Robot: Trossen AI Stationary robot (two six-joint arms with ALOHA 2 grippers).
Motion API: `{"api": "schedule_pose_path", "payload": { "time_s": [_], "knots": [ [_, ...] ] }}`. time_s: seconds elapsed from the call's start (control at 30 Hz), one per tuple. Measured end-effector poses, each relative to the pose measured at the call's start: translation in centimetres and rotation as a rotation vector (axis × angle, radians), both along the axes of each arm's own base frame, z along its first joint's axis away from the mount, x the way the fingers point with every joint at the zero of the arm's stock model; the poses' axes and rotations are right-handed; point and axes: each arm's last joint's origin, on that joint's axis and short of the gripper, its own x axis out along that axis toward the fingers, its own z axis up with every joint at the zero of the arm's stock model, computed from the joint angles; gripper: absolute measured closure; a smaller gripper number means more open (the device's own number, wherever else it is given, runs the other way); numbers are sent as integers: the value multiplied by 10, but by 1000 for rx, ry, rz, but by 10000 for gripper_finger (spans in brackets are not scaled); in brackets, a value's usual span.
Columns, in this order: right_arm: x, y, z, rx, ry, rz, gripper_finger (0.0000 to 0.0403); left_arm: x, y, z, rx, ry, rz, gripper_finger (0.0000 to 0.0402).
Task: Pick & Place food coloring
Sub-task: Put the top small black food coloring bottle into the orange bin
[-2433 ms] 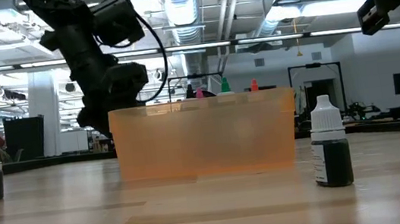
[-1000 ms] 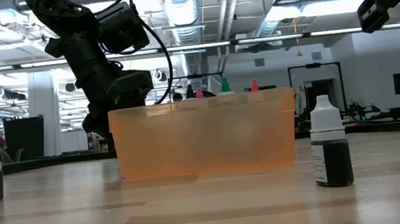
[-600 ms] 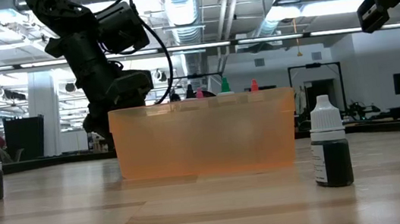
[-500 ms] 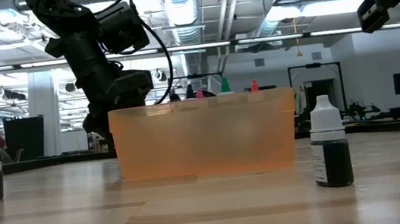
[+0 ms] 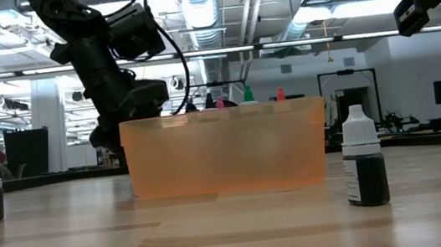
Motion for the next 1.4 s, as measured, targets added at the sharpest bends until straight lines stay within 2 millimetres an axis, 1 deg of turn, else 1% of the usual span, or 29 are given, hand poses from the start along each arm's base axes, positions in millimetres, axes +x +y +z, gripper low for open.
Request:
{"api": "schedule_pose_path", "payload": {
  "time_s": [0.1, 0.23, 0.8, 1.17, 1.27, 1.4],
  "knots": [
    [0, 0, 0, 0, 0, 0, 287, 1, -1, -7, -20, 26, 6, 170],
    [0, 0, 0, 0, 0, 0, 287, 2, -2, -13, -26, 44, 29, 192],
    [0, 0, 0, 1, 1, -2, 287, 5, -2, -13, -27, 14, 30, 259],
    [0, 0, 0, 1, 1, -2, 287, 5, -2, -13, -22, 14, 15, 313],
    [0, 0, 0, 1, 1, -2, 287, 7, -1, -10, -15, 17, 3, 324],
    [0, 0, 0, 1, 0, -2, 287, 13, -1, -2, 3, 9, -29, 329]
  ]
}}
